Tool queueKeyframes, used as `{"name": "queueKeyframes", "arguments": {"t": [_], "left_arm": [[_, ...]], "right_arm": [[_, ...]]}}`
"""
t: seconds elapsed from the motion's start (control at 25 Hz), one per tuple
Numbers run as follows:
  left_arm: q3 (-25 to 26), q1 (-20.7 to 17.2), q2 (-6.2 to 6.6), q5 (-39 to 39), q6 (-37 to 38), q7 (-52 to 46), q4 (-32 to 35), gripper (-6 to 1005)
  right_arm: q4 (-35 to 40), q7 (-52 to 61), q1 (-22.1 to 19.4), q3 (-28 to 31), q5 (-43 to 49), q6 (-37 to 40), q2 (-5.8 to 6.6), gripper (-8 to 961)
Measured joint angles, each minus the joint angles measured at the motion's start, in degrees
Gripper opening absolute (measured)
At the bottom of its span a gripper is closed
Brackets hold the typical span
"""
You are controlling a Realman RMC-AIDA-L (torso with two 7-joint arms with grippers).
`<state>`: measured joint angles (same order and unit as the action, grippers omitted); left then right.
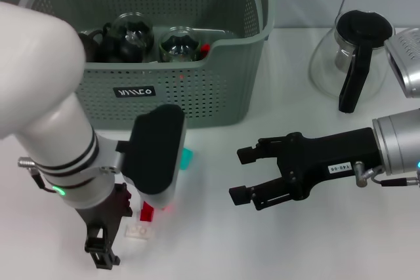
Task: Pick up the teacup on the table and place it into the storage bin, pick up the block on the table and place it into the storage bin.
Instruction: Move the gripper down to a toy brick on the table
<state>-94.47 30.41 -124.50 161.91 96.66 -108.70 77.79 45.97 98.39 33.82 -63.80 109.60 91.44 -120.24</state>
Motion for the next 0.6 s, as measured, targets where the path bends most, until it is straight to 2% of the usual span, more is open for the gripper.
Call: {"name": "queueKeyframes", "arguments": {"t": [0.2,0.6], "left_arm": [[-1.73,0.33,-0.04,-0.05,-0.37,-1.47,-0.78,824],[-1.98,1.63,-0.12,-0.33,-0.92,-2.41,-2.52,824]], "right_arm": [[0.0,-0.12,0.12,0.0,0.0,-0.15,0.0,946],[0.0,-0.13,-0.04,-0.05,0.0,-0.63,0.0,945]]}}
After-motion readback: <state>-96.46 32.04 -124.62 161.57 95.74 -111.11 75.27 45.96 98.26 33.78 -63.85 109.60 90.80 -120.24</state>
